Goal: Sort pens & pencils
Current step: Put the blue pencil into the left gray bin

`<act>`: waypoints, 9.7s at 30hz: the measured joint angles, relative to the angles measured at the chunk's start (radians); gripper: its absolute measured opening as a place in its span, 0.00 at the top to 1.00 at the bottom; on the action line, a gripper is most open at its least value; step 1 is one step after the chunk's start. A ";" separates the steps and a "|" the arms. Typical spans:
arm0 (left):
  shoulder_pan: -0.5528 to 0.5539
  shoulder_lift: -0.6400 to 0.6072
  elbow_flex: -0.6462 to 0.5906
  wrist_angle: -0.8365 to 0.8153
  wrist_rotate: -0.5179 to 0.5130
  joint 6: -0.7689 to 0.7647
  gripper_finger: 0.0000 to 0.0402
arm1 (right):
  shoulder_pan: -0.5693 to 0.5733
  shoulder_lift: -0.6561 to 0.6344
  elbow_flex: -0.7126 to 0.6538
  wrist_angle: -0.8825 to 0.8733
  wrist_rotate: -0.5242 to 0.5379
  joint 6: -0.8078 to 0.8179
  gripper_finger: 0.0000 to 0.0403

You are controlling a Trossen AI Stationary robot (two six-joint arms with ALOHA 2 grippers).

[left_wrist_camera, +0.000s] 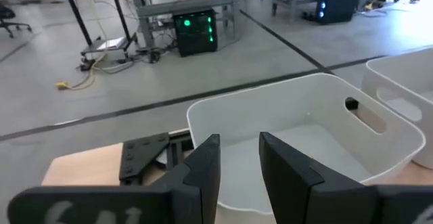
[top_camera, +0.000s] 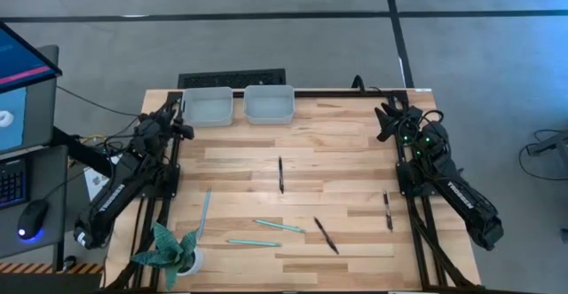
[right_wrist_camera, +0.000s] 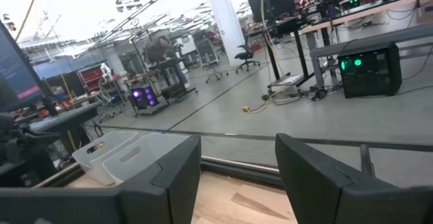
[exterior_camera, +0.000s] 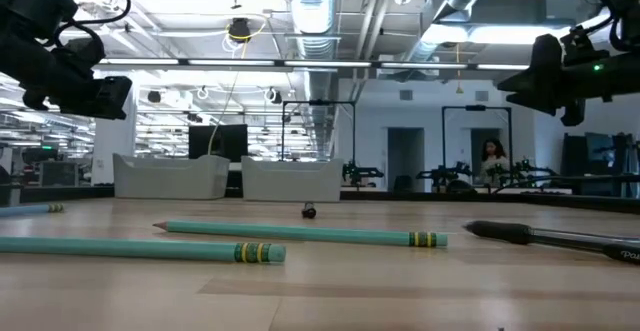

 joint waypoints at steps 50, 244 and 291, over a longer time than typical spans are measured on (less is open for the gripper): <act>0.000 0.000 -0.002 0.113 0.138 -0.081 0.77 | 0.000 0.000 0.000 -0.014 0.001 0.117 0.47; -1.160 1.434 0.519 -0.407 0.462 -1.598 0.41 | 0.000 0.000 0.000 -0.016 0.157 0.140 0.47; -1.166 1.427 0.459 -0.340 0.411 -1.526 0.41 | 0.000 0.000 0.000 -0.016 0.156 0.138 0.47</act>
